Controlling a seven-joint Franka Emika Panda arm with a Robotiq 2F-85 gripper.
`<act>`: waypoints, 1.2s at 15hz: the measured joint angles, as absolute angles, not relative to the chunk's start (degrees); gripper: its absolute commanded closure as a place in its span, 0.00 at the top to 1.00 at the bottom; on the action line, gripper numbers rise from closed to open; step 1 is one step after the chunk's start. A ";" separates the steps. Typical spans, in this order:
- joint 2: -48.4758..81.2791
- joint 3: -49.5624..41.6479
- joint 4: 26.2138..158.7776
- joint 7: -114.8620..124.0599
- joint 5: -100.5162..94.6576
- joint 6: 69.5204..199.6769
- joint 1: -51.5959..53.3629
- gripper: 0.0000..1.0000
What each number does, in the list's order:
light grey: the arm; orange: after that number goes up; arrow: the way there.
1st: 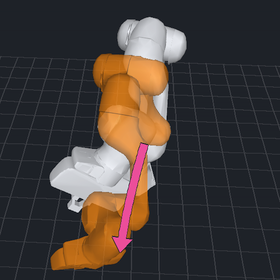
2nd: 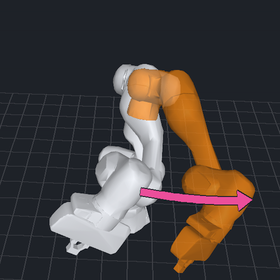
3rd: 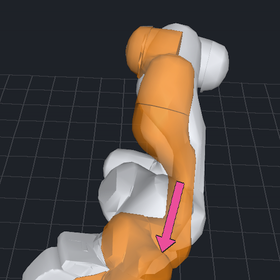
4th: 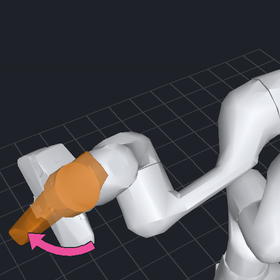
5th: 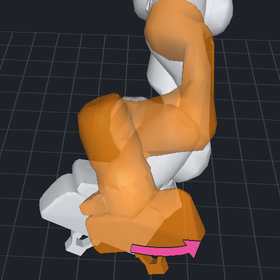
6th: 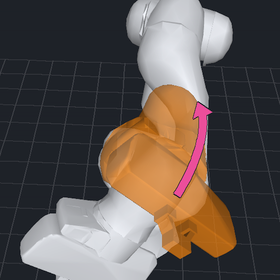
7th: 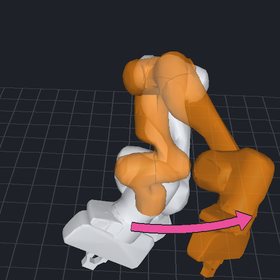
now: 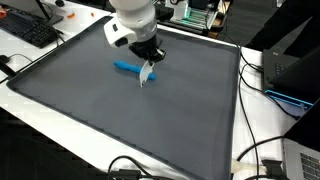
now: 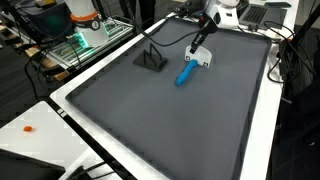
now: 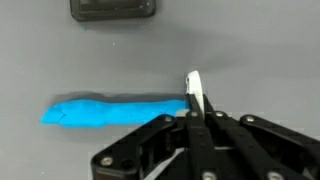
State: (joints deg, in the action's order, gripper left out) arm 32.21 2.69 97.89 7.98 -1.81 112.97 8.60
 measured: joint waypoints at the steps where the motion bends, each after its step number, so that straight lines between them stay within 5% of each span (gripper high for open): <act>1: 32.21 2.78 97.88 7.87 -1.60 112.53 8.56 0.01; 18: 31.21 3.98 97.79 6.35 1.54 109.76 8.26 0.01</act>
